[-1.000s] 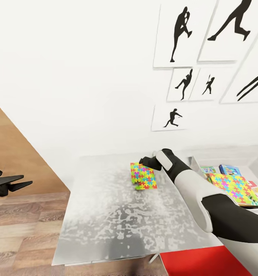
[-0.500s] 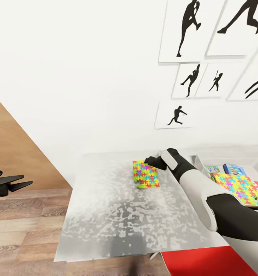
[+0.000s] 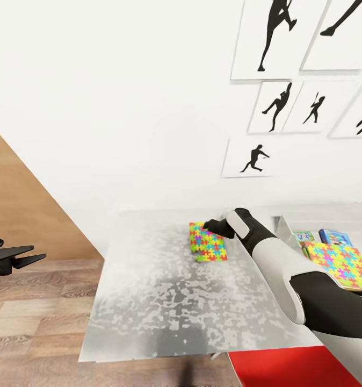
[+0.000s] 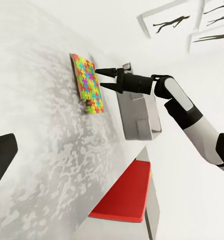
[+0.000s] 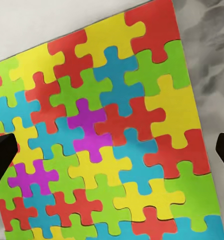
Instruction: Put all the toys in the child's room - the three board games (two on the bed and one on the table), the two jigsaw puzzles on the table, and the tennis ball on the table - inside the toy box on the table in the child's room.
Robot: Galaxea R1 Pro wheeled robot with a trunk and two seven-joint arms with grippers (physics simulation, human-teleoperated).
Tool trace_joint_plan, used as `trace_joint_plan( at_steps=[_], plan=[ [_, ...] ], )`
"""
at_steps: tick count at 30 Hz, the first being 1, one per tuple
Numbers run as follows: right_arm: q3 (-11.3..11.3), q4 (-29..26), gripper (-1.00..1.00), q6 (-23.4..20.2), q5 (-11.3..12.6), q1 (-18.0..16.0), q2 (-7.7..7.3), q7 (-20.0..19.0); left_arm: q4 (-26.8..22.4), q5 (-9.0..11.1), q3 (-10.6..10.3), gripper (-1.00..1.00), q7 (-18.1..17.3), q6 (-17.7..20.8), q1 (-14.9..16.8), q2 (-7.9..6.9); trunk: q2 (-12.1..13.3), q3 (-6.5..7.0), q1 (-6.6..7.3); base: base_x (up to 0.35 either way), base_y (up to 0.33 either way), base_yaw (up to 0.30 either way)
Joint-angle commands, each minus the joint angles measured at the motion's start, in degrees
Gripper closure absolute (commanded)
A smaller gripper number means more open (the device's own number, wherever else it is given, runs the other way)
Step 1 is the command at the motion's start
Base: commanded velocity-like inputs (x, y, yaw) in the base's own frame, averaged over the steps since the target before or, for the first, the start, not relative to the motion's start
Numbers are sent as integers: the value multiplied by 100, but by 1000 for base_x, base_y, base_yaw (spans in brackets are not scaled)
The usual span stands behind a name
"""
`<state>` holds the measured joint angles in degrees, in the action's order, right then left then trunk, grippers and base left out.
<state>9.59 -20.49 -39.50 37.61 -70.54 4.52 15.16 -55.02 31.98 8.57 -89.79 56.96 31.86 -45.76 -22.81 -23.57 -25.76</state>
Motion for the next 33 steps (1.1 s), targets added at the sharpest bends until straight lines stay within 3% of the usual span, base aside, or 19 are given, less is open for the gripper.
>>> trace_joint_plan(
  at_steps=[1, 21, 26, 33],
  plan=[
    [42, -8, -100, -14, 62, -4, -4, 48, 0, 2, -5, -100, -21, 61, 4, -1, -11, -19, -3, 0, 0, 64],
    [42, -8, -100, 68, 62, -3, -21, 56, 0, 2, -5, -100, -21, 61, 4, -2, -11, -60, -3, 0, 0, 14],
    [44, -8, -100, 213, 42, 9, -3, 48, -69, -67, -168, -100, 141, -26, 115, 161, -11, -60, -3, 0, 79, 0],
    [50, -8, -100, 237, 36, 6, -78, 57, 130, 4, -79, -100, -21, -229, -6, 387, -11, -60, -3, 0, 94, 0]
  ],
)
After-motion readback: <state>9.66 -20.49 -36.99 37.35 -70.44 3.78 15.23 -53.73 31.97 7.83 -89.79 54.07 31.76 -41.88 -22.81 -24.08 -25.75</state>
